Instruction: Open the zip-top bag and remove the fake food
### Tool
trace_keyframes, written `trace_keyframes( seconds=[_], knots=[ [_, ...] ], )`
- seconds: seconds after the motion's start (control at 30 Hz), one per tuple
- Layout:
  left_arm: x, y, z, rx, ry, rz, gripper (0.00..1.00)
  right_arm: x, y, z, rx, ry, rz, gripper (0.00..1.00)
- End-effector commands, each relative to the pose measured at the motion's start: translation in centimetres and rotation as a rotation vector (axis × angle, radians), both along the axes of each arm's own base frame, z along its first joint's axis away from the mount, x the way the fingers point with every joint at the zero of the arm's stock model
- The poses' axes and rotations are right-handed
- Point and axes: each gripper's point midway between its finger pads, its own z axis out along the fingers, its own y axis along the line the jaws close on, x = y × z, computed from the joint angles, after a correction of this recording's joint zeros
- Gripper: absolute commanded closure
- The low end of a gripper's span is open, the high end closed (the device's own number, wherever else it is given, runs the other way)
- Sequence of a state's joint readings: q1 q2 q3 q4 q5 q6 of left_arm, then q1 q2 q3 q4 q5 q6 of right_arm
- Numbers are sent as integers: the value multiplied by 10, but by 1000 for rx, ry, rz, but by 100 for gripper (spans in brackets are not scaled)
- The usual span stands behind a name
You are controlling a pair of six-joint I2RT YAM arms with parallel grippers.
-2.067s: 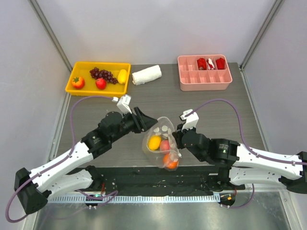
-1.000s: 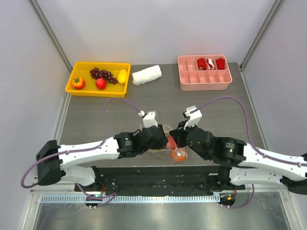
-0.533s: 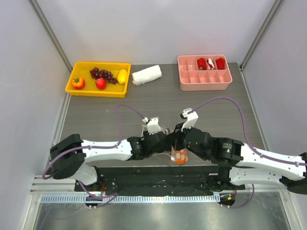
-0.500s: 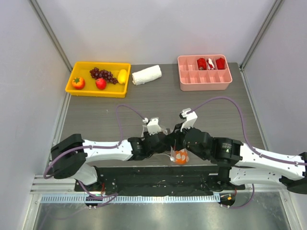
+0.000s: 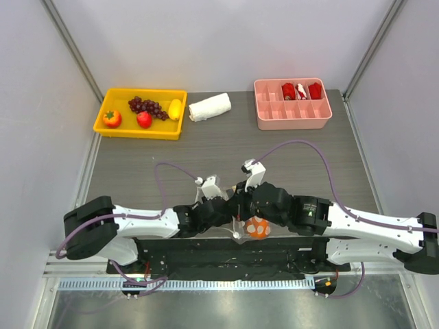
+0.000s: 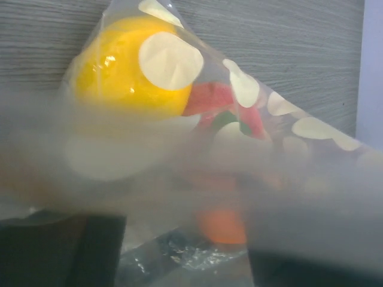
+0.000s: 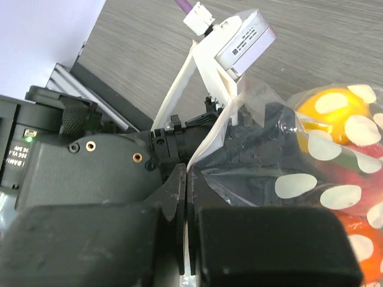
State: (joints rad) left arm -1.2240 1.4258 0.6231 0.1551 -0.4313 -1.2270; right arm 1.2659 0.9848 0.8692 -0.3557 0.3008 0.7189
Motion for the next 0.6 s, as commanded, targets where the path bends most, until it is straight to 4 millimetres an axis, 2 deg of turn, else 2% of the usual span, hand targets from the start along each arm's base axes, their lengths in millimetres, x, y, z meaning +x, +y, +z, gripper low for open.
trace_keyframes(
  seconds=[0.0, 0.17, 0.2, 0.23, 0.27, 0.3, 0.33, 0.37, 0.4, 0.47, 0.5, 0.53, 0.57],
  knots=[
    [-4, -9, 28, -130, 23, 16, 15, -8, 13, 34, 131, -13, 46, 99],
    [-6, -13, 24, -189, 152, 116, 11, -17, 18, 48, 206, 18, 80, 99],
    [-7, -13, 18, -208, 179, 132, 12, -18, 20, 50, 222, 26, 87, 99],
    [-7, -21, 26, -276, 180, 126, 12, -20, 22, 50, 227, 36, 92, 99],
    [-6, -24, 25, -307, 185, 126, 13, -24, 23, 48, 235, 50, 108, 99],
    [-9, -18, 13, -319, 202, 135, 16, -25, 26, 51, 260, 58, 113, 98],
    [-6, -28, 30, -429, 183, 123, 19, -26, 28, 47, 258, 67, 116, 99],
    [-5, -25, 22, -437, 182, 136, 23, -27, 29, 42, 251, 74, 122, 99],
    [-4, -23, 20, -454, 177, 144, 32, -27, 29, 39, 240, 78, 123, 99],
    [-2, -8, 1, -386, 164, 179, 34, -25, 28, 34, 211, 66, 118, 99],
    [0, -3, -7, -326, 154, 178, 26, -19, 21, 27, 165, 45, 87, 98],
    [4, -8, 0, -274, 120, 152, 23, -16, 17, 24, 142, 31, 73, 99],
    [0, 7, -22, -120, 132, 154, 20, -13, 13, 21, 120, 20, 59, 98]
  ],
)
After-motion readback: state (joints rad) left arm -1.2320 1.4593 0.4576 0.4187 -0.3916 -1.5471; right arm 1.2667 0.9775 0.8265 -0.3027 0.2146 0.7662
